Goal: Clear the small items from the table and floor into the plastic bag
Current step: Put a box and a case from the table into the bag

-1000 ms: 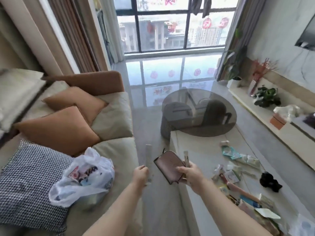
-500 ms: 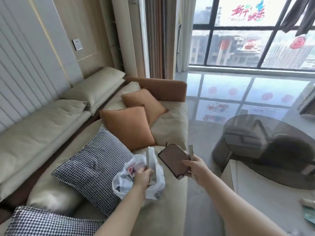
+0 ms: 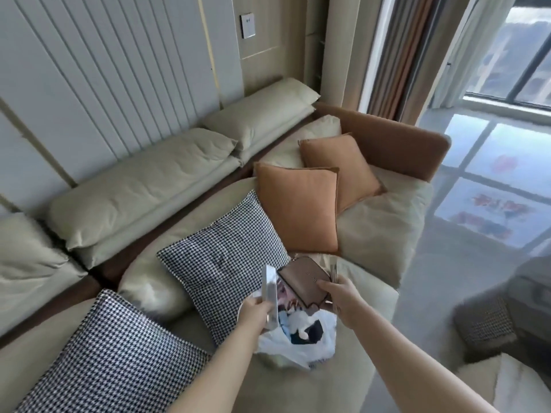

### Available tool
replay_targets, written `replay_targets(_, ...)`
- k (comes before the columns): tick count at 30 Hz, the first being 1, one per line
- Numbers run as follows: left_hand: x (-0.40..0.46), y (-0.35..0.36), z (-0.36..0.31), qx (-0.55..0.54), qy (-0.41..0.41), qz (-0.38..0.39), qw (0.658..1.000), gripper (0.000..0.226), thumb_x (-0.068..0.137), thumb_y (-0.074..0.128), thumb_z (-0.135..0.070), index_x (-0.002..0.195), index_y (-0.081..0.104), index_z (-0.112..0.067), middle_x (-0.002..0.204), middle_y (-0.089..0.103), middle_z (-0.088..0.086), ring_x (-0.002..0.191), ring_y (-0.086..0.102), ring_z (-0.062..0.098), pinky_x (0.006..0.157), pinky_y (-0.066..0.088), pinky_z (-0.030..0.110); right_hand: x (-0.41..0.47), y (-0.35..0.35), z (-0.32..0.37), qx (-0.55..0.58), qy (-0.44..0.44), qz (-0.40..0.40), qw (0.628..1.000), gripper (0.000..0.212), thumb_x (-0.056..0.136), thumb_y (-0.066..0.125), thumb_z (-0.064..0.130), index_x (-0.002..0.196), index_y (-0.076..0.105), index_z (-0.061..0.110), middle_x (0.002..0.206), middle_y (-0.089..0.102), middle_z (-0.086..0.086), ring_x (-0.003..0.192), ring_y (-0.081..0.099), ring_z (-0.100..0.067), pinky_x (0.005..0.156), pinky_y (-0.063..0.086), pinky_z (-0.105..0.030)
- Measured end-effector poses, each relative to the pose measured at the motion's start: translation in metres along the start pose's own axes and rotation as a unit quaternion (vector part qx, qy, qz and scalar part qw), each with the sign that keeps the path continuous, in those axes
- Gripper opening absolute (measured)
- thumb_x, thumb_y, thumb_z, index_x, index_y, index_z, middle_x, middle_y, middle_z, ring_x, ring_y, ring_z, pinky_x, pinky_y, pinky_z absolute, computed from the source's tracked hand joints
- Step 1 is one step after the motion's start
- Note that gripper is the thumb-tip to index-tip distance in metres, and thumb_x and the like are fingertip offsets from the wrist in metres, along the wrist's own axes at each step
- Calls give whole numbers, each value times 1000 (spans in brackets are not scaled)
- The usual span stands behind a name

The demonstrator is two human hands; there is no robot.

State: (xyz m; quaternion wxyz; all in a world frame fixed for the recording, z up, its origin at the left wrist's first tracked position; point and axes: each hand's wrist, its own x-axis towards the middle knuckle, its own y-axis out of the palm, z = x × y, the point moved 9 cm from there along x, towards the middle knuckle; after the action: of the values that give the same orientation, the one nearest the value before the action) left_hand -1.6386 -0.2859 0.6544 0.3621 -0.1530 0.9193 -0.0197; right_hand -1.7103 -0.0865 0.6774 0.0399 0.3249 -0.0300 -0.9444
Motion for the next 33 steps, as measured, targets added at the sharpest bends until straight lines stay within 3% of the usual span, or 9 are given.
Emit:
replay_targets(3, 27, 11, 16, 5, -53, -12, 998, 20, 83, 50, -1, 93, 60, -15, 94, 60, 12, 82, 57, 27, 50, 45, 24, 38, 5, -20, -46, 43, 0, 998, 25, 91, 54, 4, 114, 53, 13, 92, 64, -9, 74, 64, -22, 66, 59, -41)
replay_targets(7, 57, 26, 49, 16, -158, -21, 987, 24, 76, 54, -5, 96, 63, 3, 75, 56, 13, 70, 56, 27, 60, 50, 31, 79, 8, -52, -143, 90, -4, 986, 25, 84, 45, 1, 106, 52, 9, 103, 62, -20, 93, 65, -36, 76, 56, -56)
replay_targets(12, 91, 43, 78, 49, -202, -19, 978, 35, 78, 55, -8, 113, 57, -7, 88, 61, 12, 71, 59, 23, 54, 50, 26, 112, 13, -79, -269, 105, -16, 957, 20, 82, 45, 2, 99, 46, 12, 89, 54, -6, 85, 58, -25, 74, 55, -40)
replay_targets(15, 107, 52, 87, 85, -183, -21, 979, 41, 88, 49, -5, 129, 51, -10, 105, 64, 10, 71, 56, 16, 51, 43, 20, 126, 20, -94, -340, 104, 3, 934, 16, 84, 50, 4, 94, 43, 13, 87, 51, -4, 74, 47, -18, 54, 36, -23)
replay_targets(19, 117, 62, 93, 96, -160, -5, 982, 42, 87, 48, 3, 128, 54, -7, 96, 63, 1, 87, 59, 20, 71, 48, 26, 140, 27, -111, -351, 93, 31, 931, 31, 78, 50, -6, 107, 49, 8, 97, 56, -9, 81, 53, -21, 60, 46, -28)
replay_targets(21, 116, 61, 91, 101, -157, -11, 982, 44, 89, 47, 0, 131, 51, -11, 111, 62, 2, 96, 59, 20, 78, 48, 26, 138, 25, -104, -403, 61, 33, 912, 26, 80, 50, 1, 105, 52, 9, 95, 57, -5, 80, 51, -19, 61, 43, -25)
replay_targets(25, 98, 55, 75, 121, -129, -7, 984, 26, 89, 49, -6, 102, 53, -27, 100, 57, -5, 86, 58, 16, 75, 47, 26, 125, 21, -85, -448, 13, 56, 892, 29, 87, 52, 11, 116, 57, 14, 103, 62, 2, 87, 54, -13, 69, 45, -22)
replay_targets(30, 63, 53, 47, 195, -74, 17, 978, 20, 87, 48, -5, 88, 52, -24, 95, 60, 1, 80, 51, 19, 70, 40, 26, 86, 13, -66, -486, 6, 80, 870, 28, 89, 54, 20, 117, 49, 17, 110, 56, -3, 98, 53, -20, 79, 44, -26)
replay_targets(33, 39, 56, 34, 258, -30, 40, 965, 31, 90, 49, -12, 119, 56, -19, 110, 61, 0, 92, 57, 16, 75, 45, 25, 57, 0, -58, -491, -1, 58, 869, 40, 88, 56, 26, 125, 51, 15, 122, 59, -4, 105, 57, -21, 86, 46, -27)
